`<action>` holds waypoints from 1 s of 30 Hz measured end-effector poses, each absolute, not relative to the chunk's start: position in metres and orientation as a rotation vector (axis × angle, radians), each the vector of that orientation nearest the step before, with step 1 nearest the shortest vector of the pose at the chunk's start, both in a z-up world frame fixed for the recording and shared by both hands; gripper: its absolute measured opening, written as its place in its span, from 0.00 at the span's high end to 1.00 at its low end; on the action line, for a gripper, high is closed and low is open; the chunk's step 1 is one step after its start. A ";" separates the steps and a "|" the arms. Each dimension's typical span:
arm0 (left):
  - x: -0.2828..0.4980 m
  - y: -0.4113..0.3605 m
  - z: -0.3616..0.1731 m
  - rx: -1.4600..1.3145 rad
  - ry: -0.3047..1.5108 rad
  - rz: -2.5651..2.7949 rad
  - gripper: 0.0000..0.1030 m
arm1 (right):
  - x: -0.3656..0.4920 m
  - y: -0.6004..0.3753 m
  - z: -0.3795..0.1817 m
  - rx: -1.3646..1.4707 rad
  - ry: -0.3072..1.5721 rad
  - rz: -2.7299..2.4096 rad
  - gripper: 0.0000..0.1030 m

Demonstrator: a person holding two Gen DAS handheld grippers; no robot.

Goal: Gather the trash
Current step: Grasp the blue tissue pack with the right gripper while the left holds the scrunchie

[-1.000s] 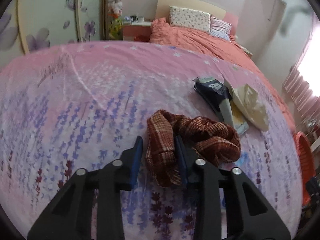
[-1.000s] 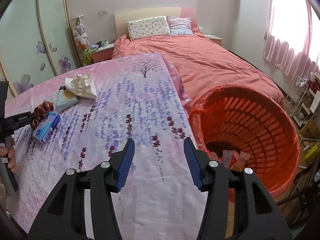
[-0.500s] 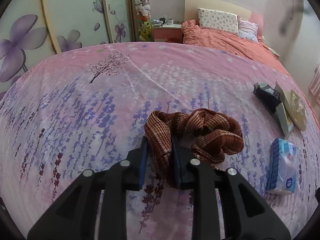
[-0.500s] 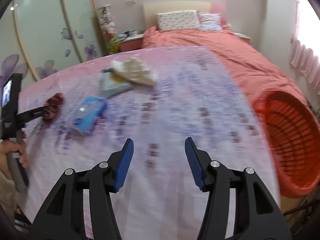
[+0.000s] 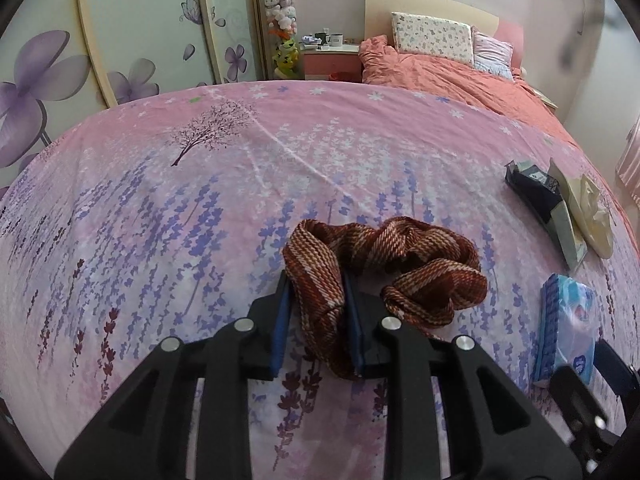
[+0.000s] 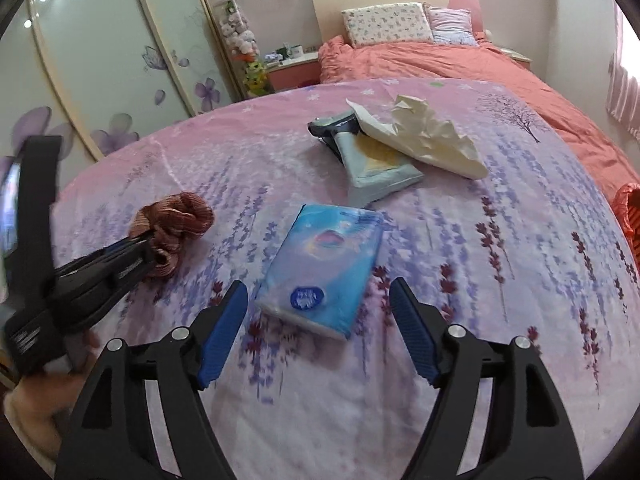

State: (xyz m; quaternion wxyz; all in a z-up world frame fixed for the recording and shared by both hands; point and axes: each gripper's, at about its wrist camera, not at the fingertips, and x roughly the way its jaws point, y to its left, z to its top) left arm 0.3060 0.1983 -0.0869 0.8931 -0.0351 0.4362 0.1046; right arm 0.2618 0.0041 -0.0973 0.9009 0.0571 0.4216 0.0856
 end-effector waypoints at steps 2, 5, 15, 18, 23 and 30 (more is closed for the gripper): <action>0.306 0.198 -0.087 -0.074 0.905 0.217 0.75 | 0.266 0.006 -0.101 0.101 0.881 0.148 0.38; 0.306 0.198 -0.087 -0.074 0.905 0.217 0.74 | 0.263 -0.004 -0.099 0.101 0.876 0.105 0.47; 0.306 0.199 -0.087 -0.075 0.905 0.217 0.74 | 0.234 -0.092 -0.100 0.112 0.875 -0.048 0.45; 0.306 0.199 -0.087 -0.075 0.905 0.217 0.74 | 0.236 -0.109 -0.102 0.169 0.894 -0.063 0.42; 0.305 0.199 -0.087 -0.072 0.905 0.219 0.74 | 0.243 -0.110 -0.100 0.211 0.890 -0.066 0.34; 0.305 0.200 -0.087 -0.073 0.905 0.218 0.74 | 0.253 -0.104 -0.105 0.103 0.879 -0.132 0.49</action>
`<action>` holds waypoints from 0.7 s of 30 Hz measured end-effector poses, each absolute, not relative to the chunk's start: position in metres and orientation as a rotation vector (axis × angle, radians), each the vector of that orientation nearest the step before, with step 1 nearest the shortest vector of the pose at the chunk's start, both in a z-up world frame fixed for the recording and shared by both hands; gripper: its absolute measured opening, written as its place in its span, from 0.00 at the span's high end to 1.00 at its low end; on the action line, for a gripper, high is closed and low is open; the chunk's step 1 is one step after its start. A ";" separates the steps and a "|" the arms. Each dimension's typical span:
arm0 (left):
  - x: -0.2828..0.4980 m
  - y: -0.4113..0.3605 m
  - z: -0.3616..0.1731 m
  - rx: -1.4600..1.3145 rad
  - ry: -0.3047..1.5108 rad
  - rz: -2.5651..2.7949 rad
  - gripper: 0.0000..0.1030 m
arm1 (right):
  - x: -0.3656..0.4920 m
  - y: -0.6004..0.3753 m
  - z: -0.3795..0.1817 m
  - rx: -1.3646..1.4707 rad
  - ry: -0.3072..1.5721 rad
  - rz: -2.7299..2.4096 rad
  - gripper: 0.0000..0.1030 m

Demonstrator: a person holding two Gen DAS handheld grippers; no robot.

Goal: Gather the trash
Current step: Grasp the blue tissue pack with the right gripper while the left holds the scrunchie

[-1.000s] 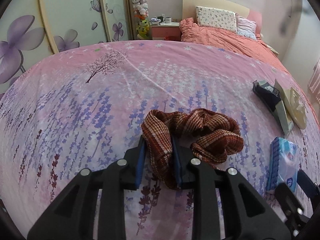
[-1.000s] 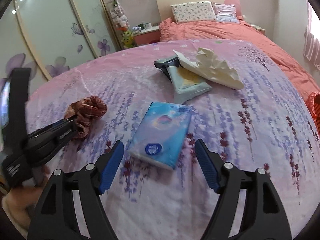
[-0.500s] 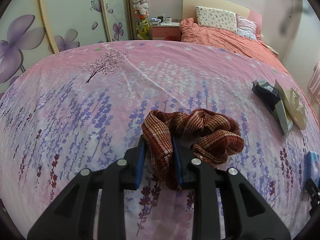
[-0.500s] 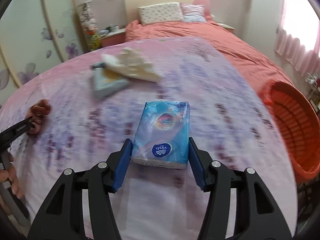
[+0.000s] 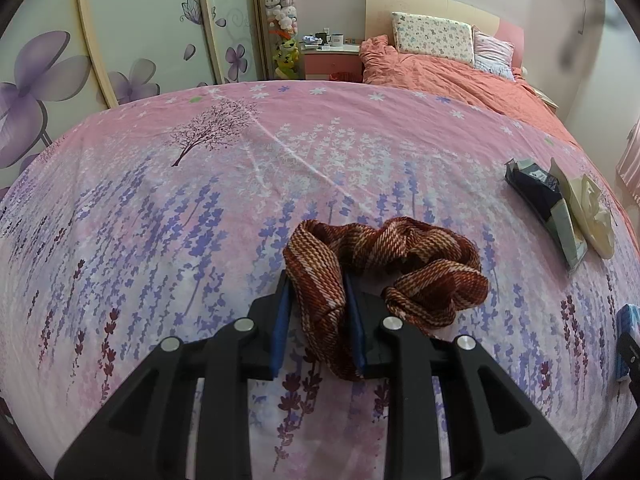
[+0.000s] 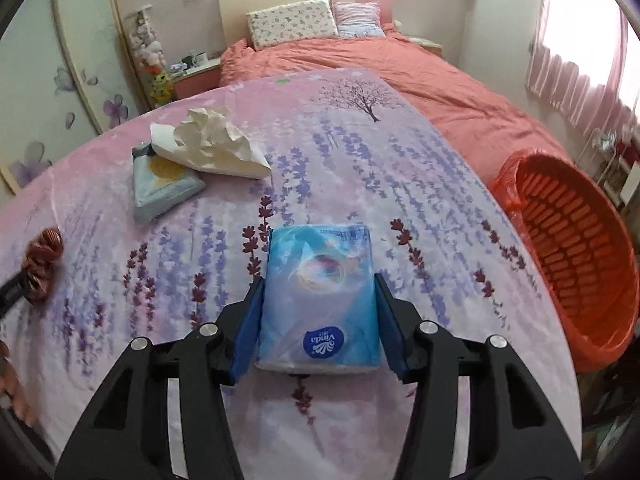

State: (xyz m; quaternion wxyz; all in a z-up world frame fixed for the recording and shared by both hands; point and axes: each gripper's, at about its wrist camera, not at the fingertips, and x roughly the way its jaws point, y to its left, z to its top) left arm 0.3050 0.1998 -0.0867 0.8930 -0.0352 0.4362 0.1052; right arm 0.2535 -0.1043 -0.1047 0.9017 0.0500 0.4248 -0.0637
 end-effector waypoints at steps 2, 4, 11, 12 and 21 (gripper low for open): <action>0.305 0.200 -0.087 -0.073 0.905 0.218 0.74 | 0.251 -0.107 -0.105 0.103 0.881 -0.122 0.49; 0.305 0.200 -0.087 -0.073 0.905 0.218 0.74 | 0.250 -0.110 -0.106 0.109 0.882 -0.119 0.49; 0.305 0.200 -0.087 -0.073 0.905 0.219 0.74 | 0.249 -0.109 -0.106 0.093 0.887 -0.129 0.48; 0.305 0.200 -0.087 -0.074 0.905 0.218 0.74 | 0.249 -0.109 -0.106 0.089 0.887 -0.131 0.48; 0.302 0.209 -0.086 -0.111 0.898 0.198 0.72 | 0.249 -0.113 -0.104 0.099 0.888 -0.125 0.47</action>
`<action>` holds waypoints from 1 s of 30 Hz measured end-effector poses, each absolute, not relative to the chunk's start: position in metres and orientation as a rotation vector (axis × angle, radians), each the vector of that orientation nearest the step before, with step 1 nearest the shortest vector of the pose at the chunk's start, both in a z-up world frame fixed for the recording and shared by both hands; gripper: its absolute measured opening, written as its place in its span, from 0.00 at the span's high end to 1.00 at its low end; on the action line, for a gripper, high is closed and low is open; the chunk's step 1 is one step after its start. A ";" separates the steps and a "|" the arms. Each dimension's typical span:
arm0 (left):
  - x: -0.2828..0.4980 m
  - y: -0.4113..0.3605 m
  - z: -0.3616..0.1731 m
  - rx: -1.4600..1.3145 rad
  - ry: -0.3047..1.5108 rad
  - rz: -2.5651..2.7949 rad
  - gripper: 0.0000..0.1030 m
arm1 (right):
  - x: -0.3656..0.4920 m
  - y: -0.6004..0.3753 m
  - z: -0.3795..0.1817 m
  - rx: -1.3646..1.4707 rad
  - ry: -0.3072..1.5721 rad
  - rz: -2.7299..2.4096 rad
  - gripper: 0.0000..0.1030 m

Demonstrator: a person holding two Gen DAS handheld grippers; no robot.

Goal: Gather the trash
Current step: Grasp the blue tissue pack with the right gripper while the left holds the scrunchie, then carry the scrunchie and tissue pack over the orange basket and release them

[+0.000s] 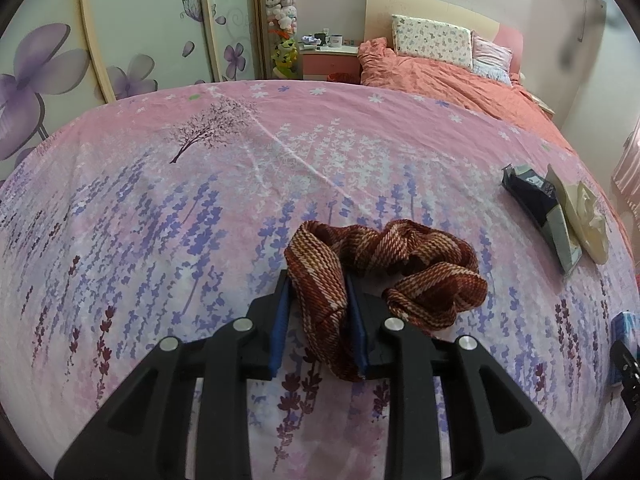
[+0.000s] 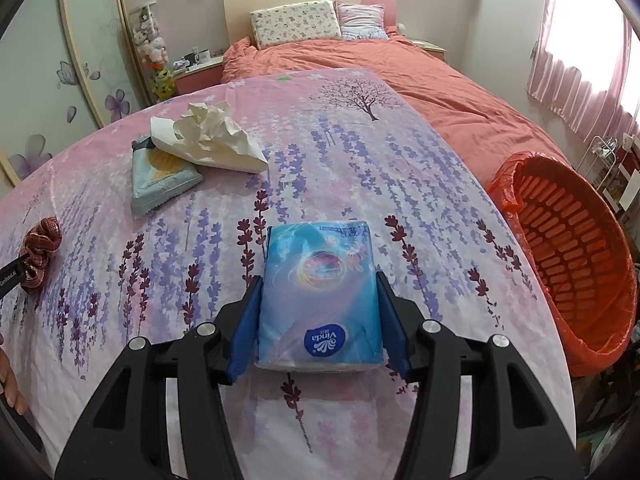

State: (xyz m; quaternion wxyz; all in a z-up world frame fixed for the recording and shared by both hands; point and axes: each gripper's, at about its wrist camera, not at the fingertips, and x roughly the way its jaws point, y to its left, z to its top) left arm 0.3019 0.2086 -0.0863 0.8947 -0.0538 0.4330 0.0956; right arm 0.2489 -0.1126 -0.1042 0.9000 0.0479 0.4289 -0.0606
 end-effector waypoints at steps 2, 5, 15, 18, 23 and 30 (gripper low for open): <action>0.301 0.212 -0.086 -0.129 0.894 0.188 0.72 | 0.249 -0.113 -0.104 0.101 0.888 -0.124 0.46; 0.300 0.214 -0.085 -0.148 0.890 0.177 0.71 | 0.249 -0.112 -0.104 0.100 0.889 -0.120 0.45; 0.300 0.215 -0.085 -0.148 0.891 0.154 0.64 | 0.250 -0.110 -0.104 0.096 0.891 -0.114 0.43; 0.301 0.211 -0.085 -0.136 0.892 0.133 0.59 | 0.250 -0.110 -0.104 0.098 0.890 -0.114 0.43; 0.299 0.215 -0.085 -0.140 0.885 0.049 0.57 | 0.250 -0.110 -0.104 0.111 0.887 -0.091 0.39; 0.292 0.218 -0.082 -0.173 0.859 -0.005 0.87 | 0.244 -0.121 -0.102 0.132 0.876 -0.055 0.51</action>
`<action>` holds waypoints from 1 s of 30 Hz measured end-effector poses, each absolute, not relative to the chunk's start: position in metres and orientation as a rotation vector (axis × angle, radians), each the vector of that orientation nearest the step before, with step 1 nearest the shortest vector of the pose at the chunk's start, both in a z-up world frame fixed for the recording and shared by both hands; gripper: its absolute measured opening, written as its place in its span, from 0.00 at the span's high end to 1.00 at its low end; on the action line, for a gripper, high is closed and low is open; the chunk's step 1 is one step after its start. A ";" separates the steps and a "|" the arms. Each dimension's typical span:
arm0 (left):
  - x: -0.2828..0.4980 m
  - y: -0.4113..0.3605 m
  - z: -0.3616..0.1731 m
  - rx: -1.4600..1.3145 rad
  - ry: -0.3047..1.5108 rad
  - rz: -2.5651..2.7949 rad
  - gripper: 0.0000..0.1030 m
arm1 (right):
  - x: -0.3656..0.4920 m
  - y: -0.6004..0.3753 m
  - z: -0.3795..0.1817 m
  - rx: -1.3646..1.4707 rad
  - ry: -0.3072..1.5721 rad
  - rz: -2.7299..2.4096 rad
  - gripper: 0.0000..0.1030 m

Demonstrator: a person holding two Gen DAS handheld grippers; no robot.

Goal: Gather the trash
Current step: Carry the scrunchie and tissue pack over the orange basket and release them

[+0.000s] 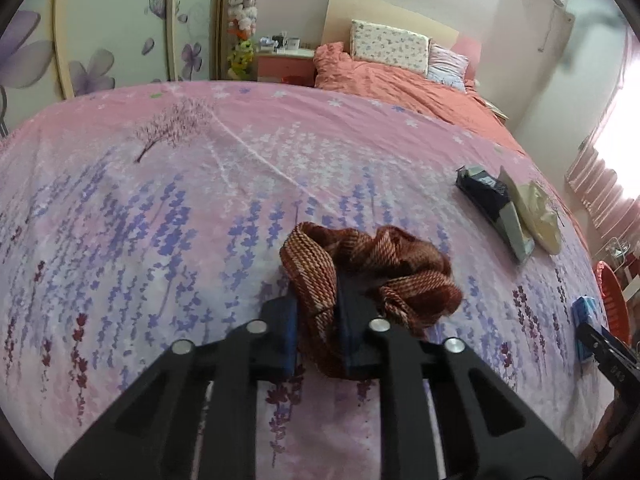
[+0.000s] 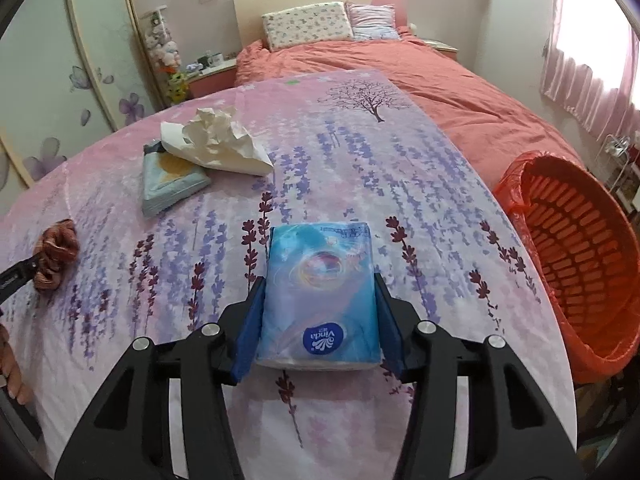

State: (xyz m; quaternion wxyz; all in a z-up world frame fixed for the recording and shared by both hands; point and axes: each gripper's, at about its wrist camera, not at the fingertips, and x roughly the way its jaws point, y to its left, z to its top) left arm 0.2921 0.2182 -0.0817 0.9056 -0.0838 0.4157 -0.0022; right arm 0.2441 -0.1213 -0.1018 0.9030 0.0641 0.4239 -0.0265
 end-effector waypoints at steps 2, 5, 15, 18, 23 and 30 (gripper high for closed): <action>0.287 0.213 -0.076 -0.158 0.834 -0.017 0.88 | 0.239 -0.127 -0.100 0.141 0.869 -0.047 0.52; 0.277 0.203 -0.061 -0.129 0.792 -0.026 0.88 | 0.230 -0.134 -0.093 0.147 0.838 -0.040 0.52; 0.242 0.140 -0.002 -0.053 0.660 -0.119 0.88 | 0.194 -0.162 -0.052 0.146 0.691 -0.018 0.52; 0.234 0.112 0.013 -0.039 0.634 -0.176 0.88 | 0.186 -0.174 -0.040 0.146 0.654 -0.020 0.52; 0.225 0.064 0.033 -0.020 0.603 -0.273 0.88 | 0.173 -0.196 -0.023 0.139 0.595 -0.048 0.52; 0.222 -0.005 0.045 0.000 0.585 -0.399 0.88 | 0.163 -0.240 -0.008 0.155 0.537 -0.114 0.52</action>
